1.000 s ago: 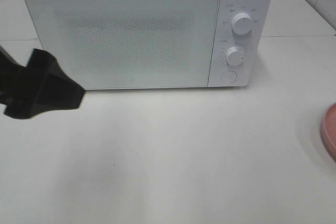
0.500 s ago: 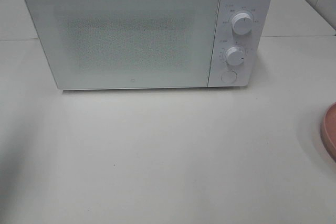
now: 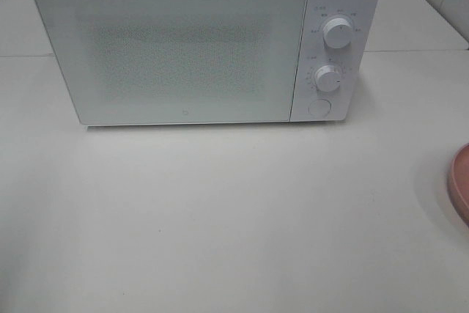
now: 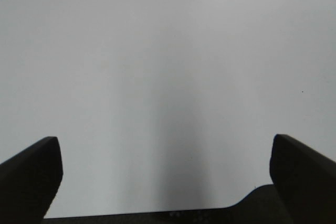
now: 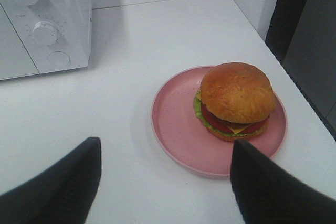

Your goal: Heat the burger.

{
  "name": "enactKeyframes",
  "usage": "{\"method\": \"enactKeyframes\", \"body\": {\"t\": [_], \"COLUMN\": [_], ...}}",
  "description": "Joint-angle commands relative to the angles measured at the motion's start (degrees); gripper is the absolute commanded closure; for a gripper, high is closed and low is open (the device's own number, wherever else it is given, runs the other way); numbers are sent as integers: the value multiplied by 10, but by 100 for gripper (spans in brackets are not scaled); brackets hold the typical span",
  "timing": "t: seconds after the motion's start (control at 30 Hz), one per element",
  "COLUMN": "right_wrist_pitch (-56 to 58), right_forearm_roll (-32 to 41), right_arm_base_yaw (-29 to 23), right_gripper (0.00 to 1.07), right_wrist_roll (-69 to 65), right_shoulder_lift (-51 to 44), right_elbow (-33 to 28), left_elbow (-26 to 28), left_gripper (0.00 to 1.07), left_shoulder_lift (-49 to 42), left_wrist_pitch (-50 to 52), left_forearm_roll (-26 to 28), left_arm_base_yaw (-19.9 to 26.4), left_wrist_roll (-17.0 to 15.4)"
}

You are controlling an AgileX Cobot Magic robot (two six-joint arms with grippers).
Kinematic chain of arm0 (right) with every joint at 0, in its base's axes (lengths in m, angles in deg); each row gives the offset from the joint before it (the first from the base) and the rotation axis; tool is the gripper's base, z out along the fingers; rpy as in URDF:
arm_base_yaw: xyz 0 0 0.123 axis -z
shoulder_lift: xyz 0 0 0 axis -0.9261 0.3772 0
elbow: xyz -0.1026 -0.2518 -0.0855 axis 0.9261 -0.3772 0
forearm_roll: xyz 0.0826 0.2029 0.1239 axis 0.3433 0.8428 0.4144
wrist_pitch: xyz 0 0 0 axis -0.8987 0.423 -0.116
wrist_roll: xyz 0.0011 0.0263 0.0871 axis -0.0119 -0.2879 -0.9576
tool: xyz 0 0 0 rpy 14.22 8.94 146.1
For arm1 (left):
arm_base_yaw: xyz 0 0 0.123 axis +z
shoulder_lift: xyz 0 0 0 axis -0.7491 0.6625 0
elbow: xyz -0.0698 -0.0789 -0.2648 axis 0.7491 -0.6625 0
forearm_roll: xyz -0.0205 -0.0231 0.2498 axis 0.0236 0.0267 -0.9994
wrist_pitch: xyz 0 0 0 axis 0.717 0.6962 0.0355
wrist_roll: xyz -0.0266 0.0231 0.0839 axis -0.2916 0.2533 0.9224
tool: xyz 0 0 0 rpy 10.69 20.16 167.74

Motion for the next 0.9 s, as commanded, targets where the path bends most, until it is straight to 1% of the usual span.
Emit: {"method": "enactKeyframes", "body": {"t": [0.03,0.07,0.1,0.13,0.17,0.2,0.27,0.33,0.37,0.4,0.43,0.53,0.9], "right_wrist_pitch": [-4,-4,-4,-4,-4,-4,-4,-4,-4,-4,-4,-4,-4], "right_forearm_roll": [-2,-2,-2,-2,-2,-2,-2,-2,-2,-2,-2,-2,-1], "right_arm_base_yaw": [2,2,2,2,2,2,2,2,2,2,2,2,2], "right_gripper": [41,41,41,41,41,41,41,41,41,41,41,41,41], "right_wrist_roll": [6,6,6,6,6,6,6,6,6,6,6,6,6], "right_shoulder_lift": [-17,-17,-17,-17,-17,-17,-17,-17,-17,-17,-17,-17,-17], "right_elbow": [1,1,1,1,1,1,1,1,1,1,1,1,1], "left_elbow": [-37,-54,-54,-63,-76,-76,-77,-77,-77,-77,-78,-80,-80], "left_gripper": [1,1,1,1,1,1,1,1,1,1,1,1,1], "left_shoulder_lift": [-87,-128,-128,-150,-187,-187,-241,-253,-282,-282,-305,-299,-303], "left_wrist_pitch": [-2,-2,-2,-2,19,19,21,21,21,21,19,19,19], "left_forearm_roll": [14,14,14,13,13,13,15,15,15,15,18,24,19], "left_arm_base_yaw": [2,2,2,2,2,2,2,2,2,2,2,2,2], "left_wrist_roll": [1,1,1,1,1,1,-1,-1,-1,-1,-1,1,1]}}
